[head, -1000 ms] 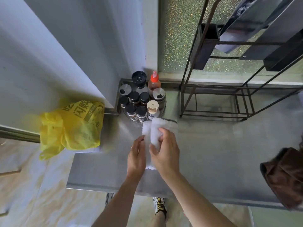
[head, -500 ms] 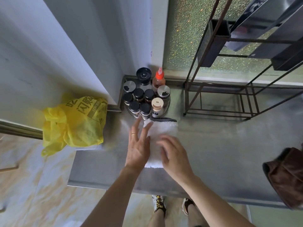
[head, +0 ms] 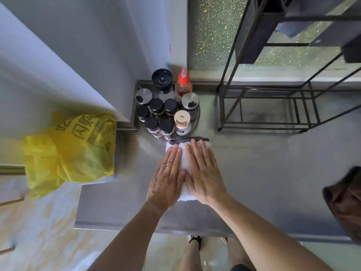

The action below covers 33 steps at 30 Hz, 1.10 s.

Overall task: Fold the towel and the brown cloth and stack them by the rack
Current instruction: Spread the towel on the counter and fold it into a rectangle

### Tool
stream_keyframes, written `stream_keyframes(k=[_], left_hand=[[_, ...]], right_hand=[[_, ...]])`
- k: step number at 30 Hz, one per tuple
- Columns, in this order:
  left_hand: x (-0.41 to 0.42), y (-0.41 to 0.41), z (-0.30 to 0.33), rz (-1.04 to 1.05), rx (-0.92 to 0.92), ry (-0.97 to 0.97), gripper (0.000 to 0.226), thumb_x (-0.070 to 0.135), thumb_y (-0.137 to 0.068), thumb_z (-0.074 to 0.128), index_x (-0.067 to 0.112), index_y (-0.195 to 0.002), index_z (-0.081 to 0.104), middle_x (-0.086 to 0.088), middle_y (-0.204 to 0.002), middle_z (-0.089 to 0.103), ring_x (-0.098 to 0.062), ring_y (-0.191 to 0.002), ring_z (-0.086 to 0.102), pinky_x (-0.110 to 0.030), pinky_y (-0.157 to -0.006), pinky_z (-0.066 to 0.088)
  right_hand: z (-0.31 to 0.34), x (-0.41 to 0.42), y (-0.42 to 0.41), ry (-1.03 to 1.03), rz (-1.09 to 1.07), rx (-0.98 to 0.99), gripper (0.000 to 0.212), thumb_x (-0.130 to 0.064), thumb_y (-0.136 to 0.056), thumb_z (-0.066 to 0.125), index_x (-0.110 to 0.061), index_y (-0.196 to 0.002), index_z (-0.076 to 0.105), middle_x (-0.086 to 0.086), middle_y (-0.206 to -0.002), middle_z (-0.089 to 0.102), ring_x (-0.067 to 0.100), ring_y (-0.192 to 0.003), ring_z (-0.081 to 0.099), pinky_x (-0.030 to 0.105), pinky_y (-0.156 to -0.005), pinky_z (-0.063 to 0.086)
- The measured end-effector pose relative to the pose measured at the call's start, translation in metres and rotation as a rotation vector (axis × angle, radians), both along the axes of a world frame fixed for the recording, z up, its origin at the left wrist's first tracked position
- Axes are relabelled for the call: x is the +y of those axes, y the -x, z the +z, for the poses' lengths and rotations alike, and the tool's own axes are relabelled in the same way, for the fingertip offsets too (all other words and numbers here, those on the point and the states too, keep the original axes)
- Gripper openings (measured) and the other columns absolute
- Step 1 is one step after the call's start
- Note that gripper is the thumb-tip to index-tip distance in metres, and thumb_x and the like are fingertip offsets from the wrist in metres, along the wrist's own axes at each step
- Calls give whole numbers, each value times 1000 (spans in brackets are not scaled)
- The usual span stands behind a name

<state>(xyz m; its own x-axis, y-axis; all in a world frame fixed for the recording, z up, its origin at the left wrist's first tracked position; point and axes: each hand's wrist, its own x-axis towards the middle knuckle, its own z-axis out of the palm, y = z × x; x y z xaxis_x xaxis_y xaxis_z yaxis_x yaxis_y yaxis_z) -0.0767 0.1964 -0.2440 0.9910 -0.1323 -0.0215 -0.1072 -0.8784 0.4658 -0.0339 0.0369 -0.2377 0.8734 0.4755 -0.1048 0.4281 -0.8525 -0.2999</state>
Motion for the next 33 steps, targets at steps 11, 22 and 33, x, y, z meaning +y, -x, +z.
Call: stream_keyframes(k=[11,22,33], left_hand=[[-2,2,10,-7,30,-5,62,22,-108,37,4,-160,8,-9,-171,3,-21,-158,-1,-40,-127,23],[-15,9,27,200,130,236,61,37,-109,25,22,-162,-1,11,-170,-9,-7,-157,-2,-18,-124,13],[-74,9,98,721,497,1141,48,57,-83,72,43,-126,56,4,-114,75,-16,-104,72,-39,-85,61]], right_hand=[[19,-15,15,-238,-191,24,71,-48,-102,38,-14,-159,12,13,-168,14,24,-156,11,39,-125,18],[48,1,74,-897,-1264,739,54,-57,-59,88,-18,-95,76,-7,-87,80,11,-86,74,33,-82,57],[93,-70,61,-1490,-1171,896,42,-3,-65,75,-4,-107,71,17,-101,77,33,-93,73,49,-81,56]])
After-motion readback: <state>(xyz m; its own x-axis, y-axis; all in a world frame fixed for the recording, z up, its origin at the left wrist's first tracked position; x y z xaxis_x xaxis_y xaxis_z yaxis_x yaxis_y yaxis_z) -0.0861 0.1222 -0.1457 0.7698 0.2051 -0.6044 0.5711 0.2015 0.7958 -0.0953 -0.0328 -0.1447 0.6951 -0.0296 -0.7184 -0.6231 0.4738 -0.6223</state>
